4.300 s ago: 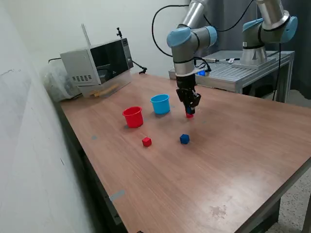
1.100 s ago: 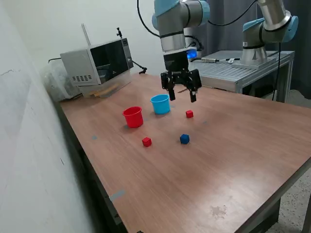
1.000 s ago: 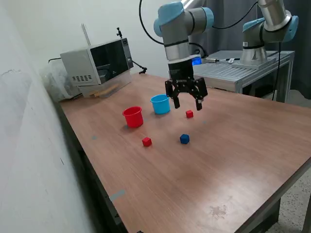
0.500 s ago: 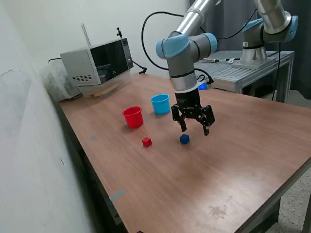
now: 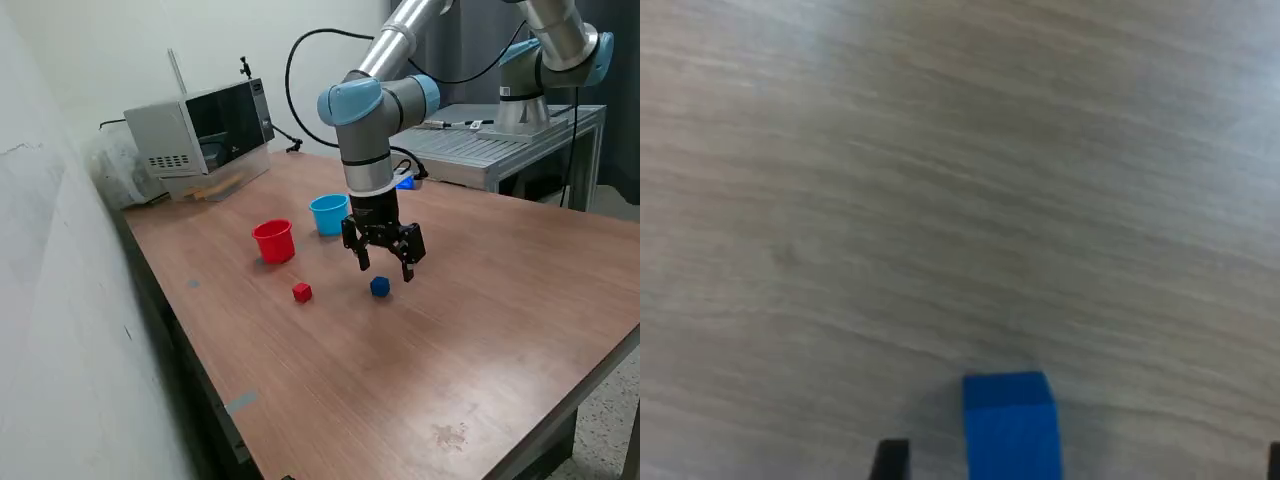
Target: Place red objects in the red bin, and blue objects in the blue bin.
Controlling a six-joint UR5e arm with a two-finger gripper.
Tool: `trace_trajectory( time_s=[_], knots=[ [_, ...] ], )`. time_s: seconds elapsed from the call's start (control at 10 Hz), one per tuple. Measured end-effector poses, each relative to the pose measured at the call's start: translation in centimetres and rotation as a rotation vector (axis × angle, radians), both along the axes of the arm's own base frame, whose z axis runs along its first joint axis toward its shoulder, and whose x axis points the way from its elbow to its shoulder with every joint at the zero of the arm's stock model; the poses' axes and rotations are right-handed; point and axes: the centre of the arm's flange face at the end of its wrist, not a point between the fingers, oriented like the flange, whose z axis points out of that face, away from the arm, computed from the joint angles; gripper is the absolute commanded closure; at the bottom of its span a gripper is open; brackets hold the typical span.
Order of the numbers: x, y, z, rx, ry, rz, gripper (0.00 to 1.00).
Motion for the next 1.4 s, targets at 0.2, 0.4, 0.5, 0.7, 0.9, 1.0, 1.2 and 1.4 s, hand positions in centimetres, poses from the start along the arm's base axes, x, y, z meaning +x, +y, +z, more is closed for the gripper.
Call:
trace_trajectory(
  time_s=[0.2, 0.4, 0.5, 0.7, 0.9, 1.0, 1.2, 1.4],
  knots=[
    [-0.3, 0.4, -0.2, 0.003, 0.010, -0.005, 0.00],
    [-0.7, 1.1, -1.0, 0.005, 0.006, -0.015, 1.00],
    [-0.9, 1.5, -1.4, 0.010, 0.004, -0.019, 1.00],
    [-1.1, 2.0, -1.8, 0.028, 0.004, -0.024, 1.00],
    [-1.2, 2.1, -1.8, 0.037, 0.004, -0.024, 1.00],
    [-1.3, 2.2, -1.8, 0.038, 0.004, -0.024, 1.00],
    [-1.3, 2.4, -0.8, 0.043, 0.011, -0.028, 1.00],
    [-1.1, 3.9, 3.8, 0.058, 0.063, -0.061, 1.00]
  ],
)
